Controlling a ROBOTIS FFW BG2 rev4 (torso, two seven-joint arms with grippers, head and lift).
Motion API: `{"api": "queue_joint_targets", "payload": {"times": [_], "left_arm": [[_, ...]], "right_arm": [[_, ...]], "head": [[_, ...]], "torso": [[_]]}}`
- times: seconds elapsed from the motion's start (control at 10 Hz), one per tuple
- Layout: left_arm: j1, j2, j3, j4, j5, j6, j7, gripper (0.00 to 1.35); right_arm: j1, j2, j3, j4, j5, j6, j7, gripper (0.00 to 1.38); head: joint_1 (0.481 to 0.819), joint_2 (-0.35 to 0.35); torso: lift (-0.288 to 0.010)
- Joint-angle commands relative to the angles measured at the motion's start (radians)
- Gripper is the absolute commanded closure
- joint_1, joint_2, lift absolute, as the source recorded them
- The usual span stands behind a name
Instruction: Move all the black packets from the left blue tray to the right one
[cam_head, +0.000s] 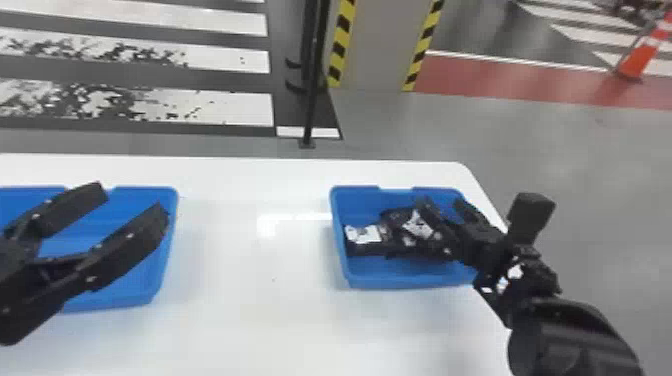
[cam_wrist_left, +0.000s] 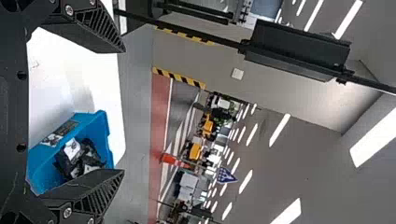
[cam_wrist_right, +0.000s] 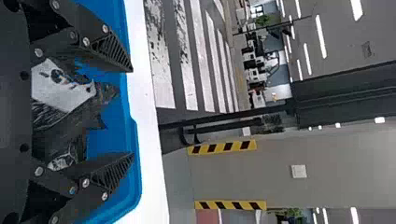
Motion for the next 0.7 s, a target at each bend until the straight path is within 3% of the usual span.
{"api": "queue_joint_targets", "payload": {"times": [0.0,0.3,0.6], "left_arm": [[0.051,-0.015,0.048,-0.039,-0.003,-0.031,0.0,0.13],[0.191,-0.053,0.138,-0.069,-0.063,-0.2,0.001,0.13],[0.323,-0.13,0.198,-0.069,-0.169,-0.279,0.028,0.13]], "right_arm": [[0.124,0.016,-0.014,-0.209,0.059,0.002,-0.002,0.11],[0.416,0.062,-0.012,-0.599,0.103,-0.077,0.014,0.11],[0.691,0.144,-0.014,-0.771,0.091,-0.199,0.015,0.13]], "head": [[0.695,-0.225],[0.695,-0.163],[0.695,-0.05]], "torso": [[-0.14],[-0.14],[-0.14]]}}
